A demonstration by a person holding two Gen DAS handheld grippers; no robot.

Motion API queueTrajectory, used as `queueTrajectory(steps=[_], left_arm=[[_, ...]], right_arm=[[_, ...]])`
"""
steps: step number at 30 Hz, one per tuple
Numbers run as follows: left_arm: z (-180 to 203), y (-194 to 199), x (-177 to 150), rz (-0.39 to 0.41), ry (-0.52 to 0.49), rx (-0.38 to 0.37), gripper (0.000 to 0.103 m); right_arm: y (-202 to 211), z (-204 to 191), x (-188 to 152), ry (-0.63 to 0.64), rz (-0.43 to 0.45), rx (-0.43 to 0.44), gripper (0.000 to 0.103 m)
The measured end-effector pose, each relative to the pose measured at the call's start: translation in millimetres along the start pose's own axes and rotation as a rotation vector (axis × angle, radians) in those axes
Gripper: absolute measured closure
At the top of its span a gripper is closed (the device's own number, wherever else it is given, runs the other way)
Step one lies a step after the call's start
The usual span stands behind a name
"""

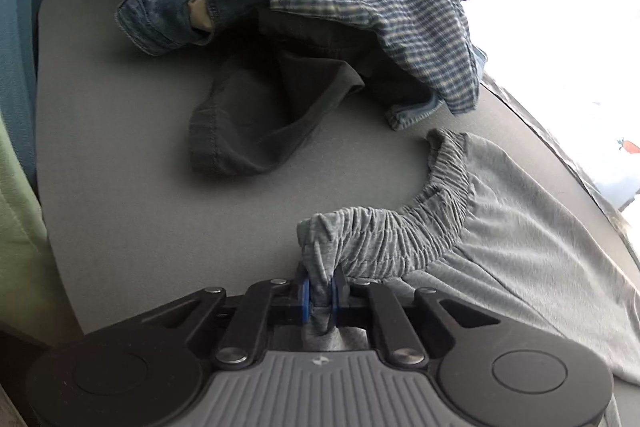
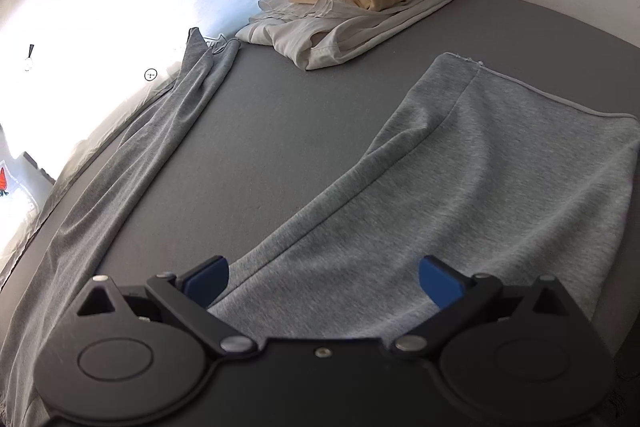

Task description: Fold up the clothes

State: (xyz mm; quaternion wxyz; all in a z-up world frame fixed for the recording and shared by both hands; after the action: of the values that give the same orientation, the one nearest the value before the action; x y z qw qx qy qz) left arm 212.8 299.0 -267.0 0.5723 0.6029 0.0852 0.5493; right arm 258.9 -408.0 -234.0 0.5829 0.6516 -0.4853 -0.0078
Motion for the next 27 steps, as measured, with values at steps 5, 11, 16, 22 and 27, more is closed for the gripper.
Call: queueTrajectory(steps=[5, 11, 16, 22, 27], left_arm=[[-21, 4, 17, 0.045, 0.020, 0.068, 0.092], [-44, 0, 40, 0.048, 0.103, 0.078, 0.092], [-34, -2, 32, -0.017, 0.070, 0.074, 0.080], [-22, 25, 20, 0.024, 0.032, 0.045, 0.058], [4, 41, 29, 0.098, -0.104, 0.024, 0.057]], right_arm=[[12, 11, -1, 0.030, 0.023, -0.031, 0.000], [26, 52, 4, -0.014, 0.068, -0.098, 0.000], [27, 74, 8, -0.084, 0.088, -0.117, 0.000], [15, 63, 15, -0.076, 0.092, -0.087, 0.000], [-9, 28, 23, -0.025, 0.061, -0.052, 0.000]])
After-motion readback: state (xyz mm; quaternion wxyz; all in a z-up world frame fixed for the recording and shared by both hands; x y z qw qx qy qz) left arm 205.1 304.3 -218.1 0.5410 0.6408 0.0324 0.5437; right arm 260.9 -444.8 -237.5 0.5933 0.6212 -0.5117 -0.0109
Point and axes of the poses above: each gripper's, at about its wrist camera, not at the fingertips, and y roughly against the way its jaws point, z to its right, x to its top, the point moved 1 cm from there along -y, roughly the way its jaws point, and after that the axes turned 2 degrees about -z, right-handed, at the moved point
